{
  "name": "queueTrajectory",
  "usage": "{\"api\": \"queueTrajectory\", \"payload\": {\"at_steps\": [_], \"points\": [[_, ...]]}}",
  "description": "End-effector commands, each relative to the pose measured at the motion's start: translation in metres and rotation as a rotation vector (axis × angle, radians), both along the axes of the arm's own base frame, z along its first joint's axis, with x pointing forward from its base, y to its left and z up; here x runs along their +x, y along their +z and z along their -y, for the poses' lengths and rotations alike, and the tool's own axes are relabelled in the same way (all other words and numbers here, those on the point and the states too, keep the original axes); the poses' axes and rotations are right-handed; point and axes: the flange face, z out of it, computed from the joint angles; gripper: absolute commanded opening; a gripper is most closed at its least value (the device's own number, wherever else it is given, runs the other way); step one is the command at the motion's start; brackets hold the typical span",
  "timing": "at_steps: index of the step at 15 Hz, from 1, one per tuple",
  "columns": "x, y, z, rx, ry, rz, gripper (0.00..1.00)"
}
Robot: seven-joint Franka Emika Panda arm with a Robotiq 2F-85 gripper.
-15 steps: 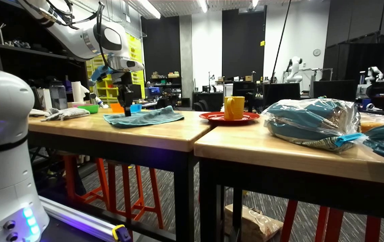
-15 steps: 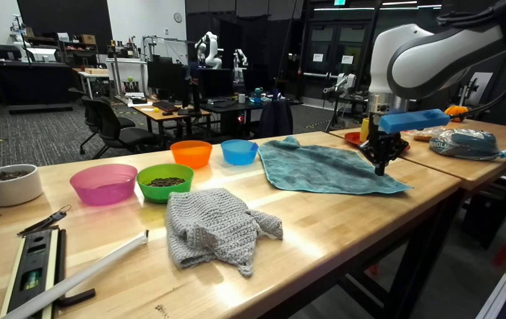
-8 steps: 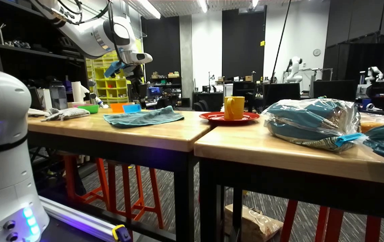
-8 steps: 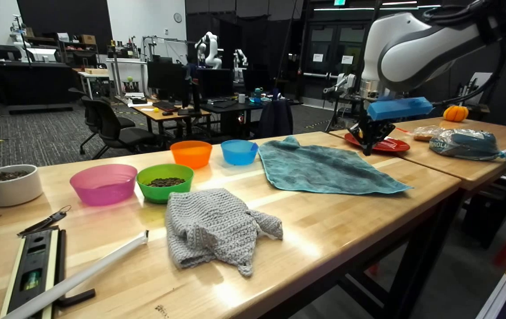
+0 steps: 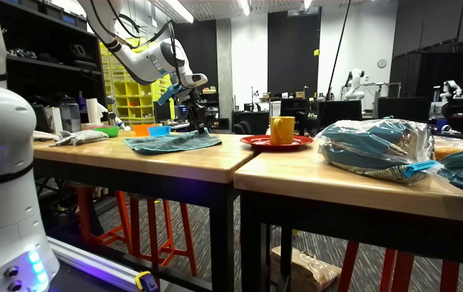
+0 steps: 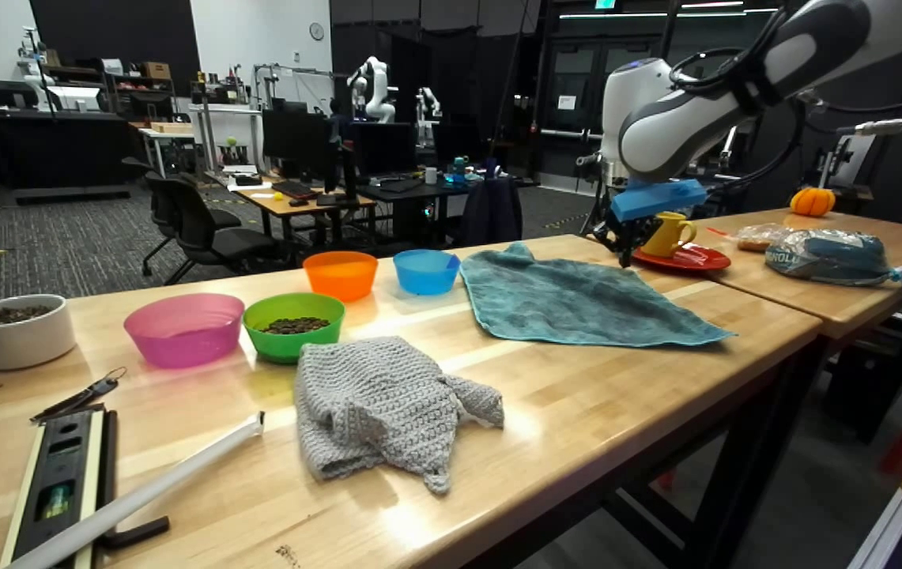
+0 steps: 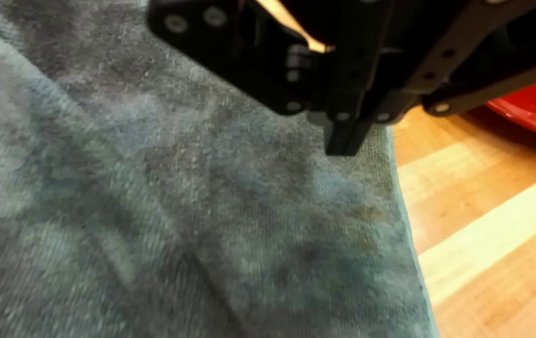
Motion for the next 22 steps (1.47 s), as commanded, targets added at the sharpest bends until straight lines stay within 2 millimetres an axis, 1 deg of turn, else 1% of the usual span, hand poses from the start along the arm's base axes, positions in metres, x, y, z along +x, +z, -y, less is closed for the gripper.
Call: {"api": "queueTrajectory", "payload": {"at_steps": [1, 3, 6, 10, 14, 20, 22], "points": [[0.041, -0.012, 0.015, -0.023, -0.014, -0.021, 0.00], [0.057, -0.019, 0.021, -0.025, -0.022, -0.029, 0.00], [0.076, -0.027, 0.028, -0.032, -0.031, -0.035, 0.00], [0.090, -0.035, 0.038, -0.051, -0.052, -0.054, 0.00], [0.090, -0.035, 0.052, -0.072, -0.093, -0.080, 0.00], [0.078, -0.038, 0.086, -0.095, -0.182, -0.108, 0.00], [0.074, -0.037, 0.093, -0.094, -0.210, -0.112, 0.00]]}}
